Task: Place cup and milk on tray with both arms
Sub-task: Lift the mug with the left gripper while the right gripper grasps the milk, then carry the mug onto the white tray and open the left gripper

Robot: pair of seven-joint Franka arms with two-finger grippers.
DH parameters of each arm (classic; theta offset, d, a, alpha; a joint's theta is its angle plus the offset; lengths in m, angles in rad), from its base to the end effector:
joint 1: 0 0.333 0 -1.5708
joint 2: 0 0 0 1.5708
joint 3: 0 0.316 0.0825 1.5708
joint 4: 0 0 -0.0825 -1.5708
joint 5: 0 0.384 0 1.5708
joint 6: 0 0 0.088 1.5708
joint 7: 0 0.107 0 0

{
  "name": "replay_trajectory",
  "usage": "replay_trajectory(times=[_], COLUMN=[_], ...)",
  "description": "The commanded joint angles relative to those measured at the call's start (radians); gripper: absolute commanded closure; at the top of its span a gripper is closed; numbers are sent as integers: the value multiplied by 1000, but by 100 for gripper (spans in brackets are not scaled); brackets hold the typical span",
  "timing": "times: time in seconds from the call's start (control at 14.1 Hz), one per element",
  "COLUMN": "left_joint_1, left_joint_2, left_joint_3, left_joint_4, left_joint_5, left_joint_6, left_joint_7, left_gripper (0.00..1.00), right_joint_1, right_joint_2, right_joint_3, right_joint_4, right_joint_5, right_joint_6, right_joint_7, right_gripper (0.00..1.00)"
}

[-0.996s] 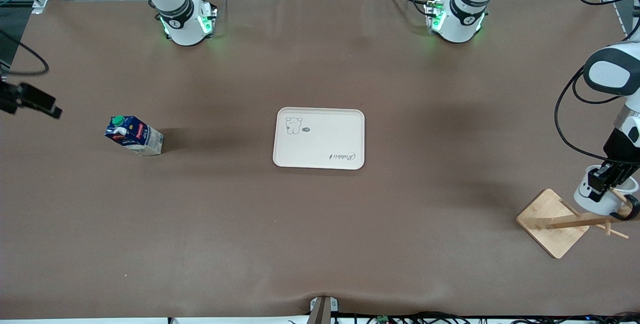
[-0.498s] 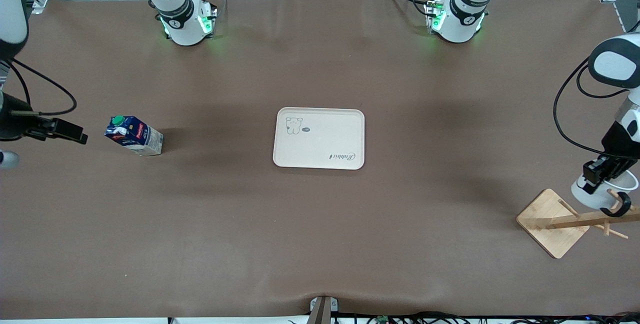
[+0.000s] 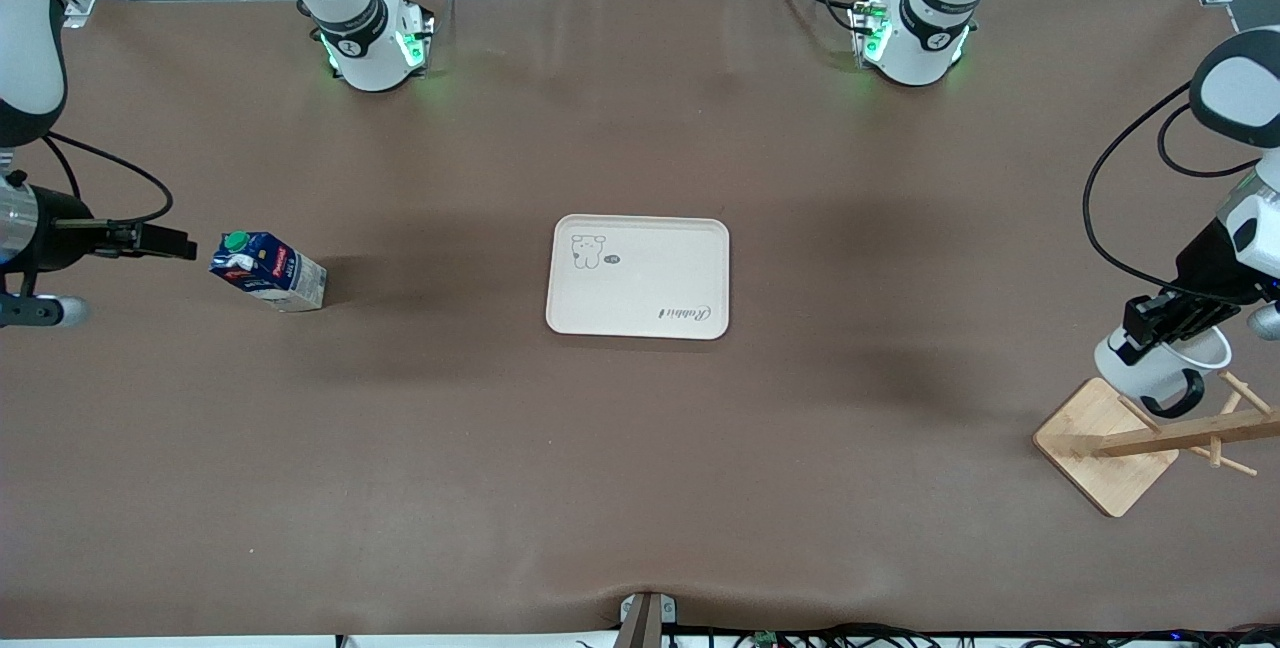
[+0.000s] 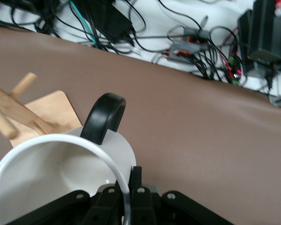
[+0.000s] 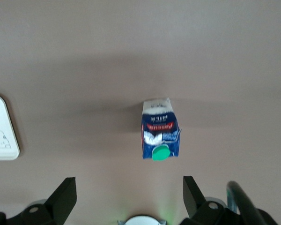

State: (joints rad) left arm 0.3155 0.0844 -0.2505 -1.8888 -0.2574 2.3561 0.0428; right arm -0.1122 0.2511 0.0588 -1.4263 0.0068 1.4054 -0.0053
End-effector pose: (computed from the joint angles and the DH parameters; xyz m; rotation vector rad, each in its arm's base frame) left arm 0.6145 0.0406 0.5021 2.8609 0.2500 0.5752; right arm 0.6039 -0.0355 0.5333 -3.0828 0.0736 0.4201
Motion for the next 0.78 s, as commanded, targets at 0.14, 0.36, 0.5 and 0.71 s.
replay_trajectory(times=[0.14,0.36,0.5,0.71], left_joint_1=[-1,-30,-88,-196], left_joint_2=[14,44,70,121], left_joint_3=[-99,-197,-210,-210], left_joint_4=[56,57,57,74], left_joint_5=[36,154,188,251], left_joint_6=[-150,-172,-172,-172], left_joint_7=[-151,-390,-510,-668], left_gripper=[100,100,100,100], right_joint_1=[-29,-30,-46,-84], right_joint_2=[62,86,118,108], right_joint_3=[3,3,1,3], right_joint_4=[4,9,-11,-127], right_joint_5=[12,-7,-4,-4], right_joint_6=[-11,-8,13,105], right_joint_7=[-18,-19,-12,-22], right_gripper=[0,0,0,0])
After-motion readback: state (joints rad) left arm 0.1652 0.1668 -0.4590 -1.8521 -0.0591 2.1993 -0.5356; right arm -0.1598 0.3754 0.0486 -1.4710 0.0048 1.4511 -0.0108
